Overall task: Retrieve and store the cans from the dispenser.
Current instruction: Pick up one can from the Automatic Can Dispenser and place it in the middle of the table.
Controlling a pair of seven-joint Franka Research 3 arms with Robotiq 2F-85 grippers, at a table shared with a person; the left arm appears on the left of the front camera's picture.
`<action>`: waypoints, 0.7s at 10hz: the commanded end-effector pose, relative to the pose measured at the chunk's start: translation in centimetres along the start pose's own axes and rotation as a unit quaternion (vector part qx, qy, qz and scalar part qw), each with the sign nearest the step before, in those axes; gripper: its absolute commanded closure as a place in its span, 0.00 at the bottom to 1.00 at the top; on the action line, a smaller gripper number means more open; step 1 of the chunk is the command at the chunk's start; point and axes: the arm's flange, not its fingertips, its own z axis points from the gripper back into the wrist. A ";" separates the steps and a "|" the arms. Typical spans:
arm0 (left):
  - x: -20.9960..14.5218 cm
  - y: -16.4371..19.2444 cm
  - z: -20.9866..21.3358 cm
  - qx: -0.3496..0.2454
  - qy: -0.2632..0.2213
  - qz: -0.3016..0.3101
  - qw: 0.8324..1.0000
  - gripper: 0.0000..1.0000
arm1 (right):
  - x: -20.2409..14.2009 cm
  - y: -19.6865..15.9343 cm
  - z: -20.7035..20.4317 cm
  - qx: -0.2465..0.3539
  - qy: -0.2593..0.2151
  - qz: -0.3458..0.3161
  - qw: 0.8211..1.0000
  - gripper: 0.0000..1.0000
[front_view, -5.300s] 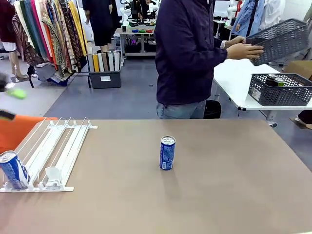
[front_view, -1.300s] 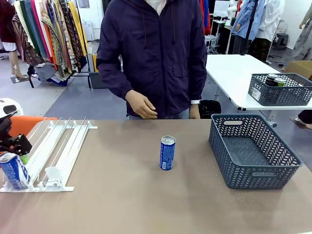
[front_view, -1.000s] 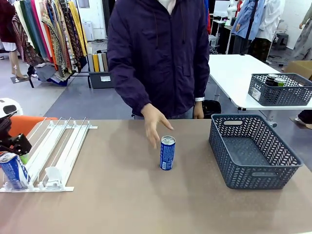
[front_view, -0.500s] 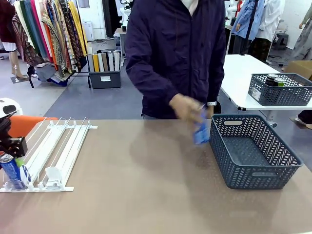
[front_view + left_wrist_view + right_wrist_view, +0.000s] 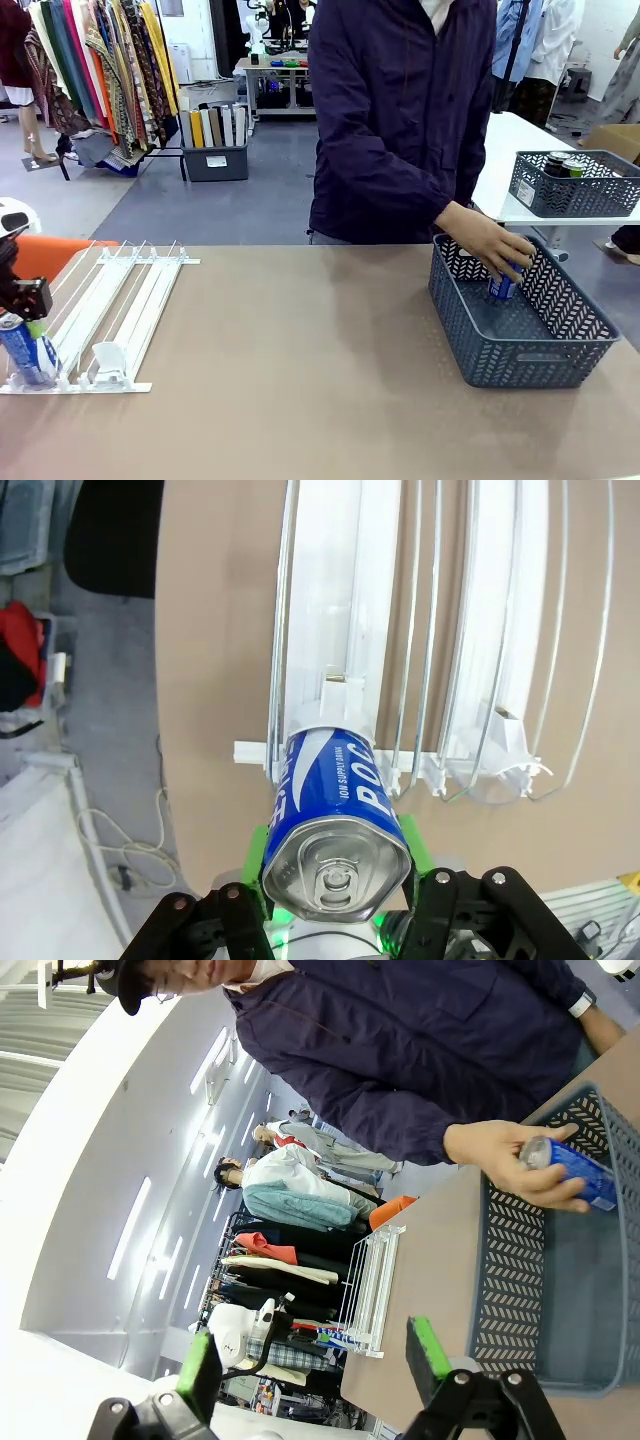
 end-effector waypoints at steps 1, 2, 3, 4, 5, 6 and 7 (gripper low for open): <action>-2.8 0.9 4.0 0.009 -0.048 0.009 0.999 1.00 | 0.3 0.4 -0.2 0.012 -0.010 0.002 1.000 0.00; -4.2 1.2 7.4 -0.008 -0.061 0.008 0.998 1.00 | 0.3 0.4 -0.2 0.012 -0.010 0.002 1.000 0.00; -5.9 1.5 10.7 -0.019 -0.075 0.007 0.997 1.00 | 0.3 0.4 -0.2 0.012 -0.010 0.002 1.000 0.00; -8.0 1.8 13.8 -0.039 -0.078 0.009 0.996 1.00 | 0.3 0.4 -0.2 0.012 -0.010 0.002 1.000 0.00; -10.3 2.4 16.2 -0.048 -0.068 0.001 0.997 1.00 | 0.3 0.4 -0.2 0.012 -0.010 0.002 1.000 0.00; -12.1 3.1 17.8 -0.079 -0.086 -0.011 0.993 1.00 | 0.3 0.4 -0.2 0.012 -0.010 0.002 1.000 0.00; -13.0 3.8 18.7 -0.107 -0.109 0.006 0.988 1.00 | 0.3 0.4 -0.2 0.012 -0.010 0.002 1.000 0.00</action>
